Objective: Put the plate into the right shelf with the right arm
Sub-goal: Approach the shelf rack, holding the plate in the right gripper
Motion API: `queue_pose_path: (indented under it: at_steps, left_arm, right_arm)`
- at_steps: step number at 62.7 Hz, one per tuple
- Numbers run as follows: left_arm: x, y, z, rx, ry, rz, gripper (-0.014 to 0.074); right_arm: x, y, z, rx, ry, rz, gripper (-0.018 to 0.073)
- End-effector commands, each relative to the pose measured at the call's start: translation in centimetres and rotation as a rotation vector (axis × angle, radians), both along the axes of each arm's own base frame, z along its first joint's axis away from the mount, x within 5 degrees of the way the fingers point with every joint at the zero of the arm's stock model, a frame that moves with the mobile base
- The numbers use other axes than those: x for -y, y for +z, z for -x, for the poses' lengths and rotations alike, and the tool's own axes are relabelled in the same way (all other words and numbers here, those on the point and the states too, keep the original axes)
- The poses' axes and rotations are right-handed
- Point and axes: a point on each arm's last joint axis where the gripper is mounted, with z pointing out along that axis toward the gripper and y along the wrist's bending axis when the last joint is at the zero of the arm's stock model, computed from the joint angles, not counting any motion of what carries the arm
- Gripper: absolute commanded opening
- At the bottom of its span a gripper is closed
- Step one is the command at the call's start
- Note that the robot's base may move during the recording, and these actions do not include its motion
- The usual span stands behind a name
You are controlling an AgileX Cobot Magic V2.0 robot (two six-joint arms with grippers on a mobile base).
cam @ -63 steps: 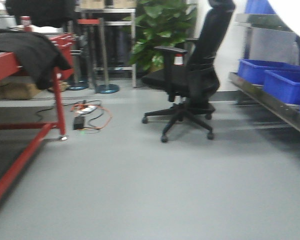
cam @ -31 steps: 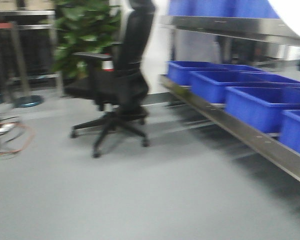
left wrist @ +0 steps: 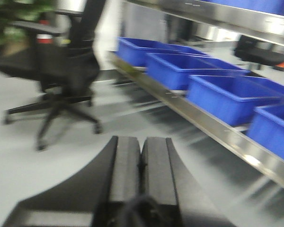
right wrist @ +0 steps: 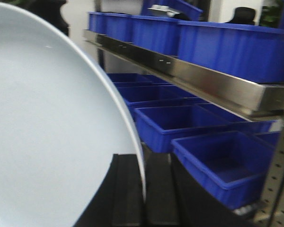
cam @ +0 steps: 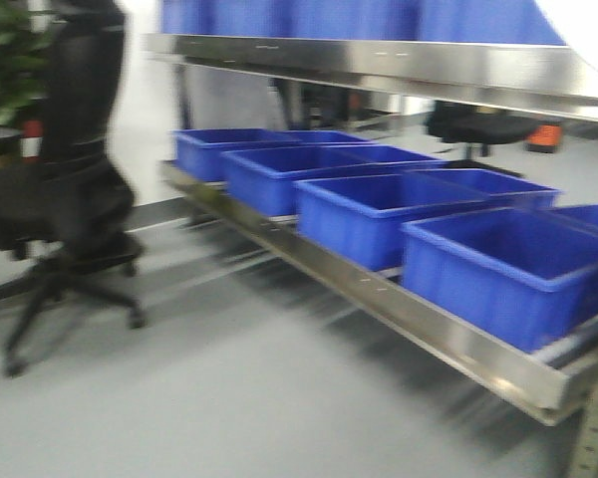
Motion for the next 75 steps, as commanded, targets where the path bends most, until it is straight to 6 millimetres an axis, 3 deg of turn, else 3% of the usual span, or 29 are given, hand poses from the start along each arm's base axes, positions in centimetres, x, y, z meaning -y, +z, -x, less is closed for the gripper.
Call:
queue_pose_path:
  at_steps: [1, 75]
  left_arm:
    - [-0.1, 0.52, 0.08, 0.089, 0.009, 0.018, -0.0128]
    - [-0.1, 0.52, 0.08, 0.089, 0.009, 0.018, -0.0128]
  right_arm:
    - [0.17, 1.73, 0.1, 0.111, -0.019, -0.017, 0.0054]
    - [0.17, 1.72, 0.1, 0.11, -0.019, -0.016, 0.0054]
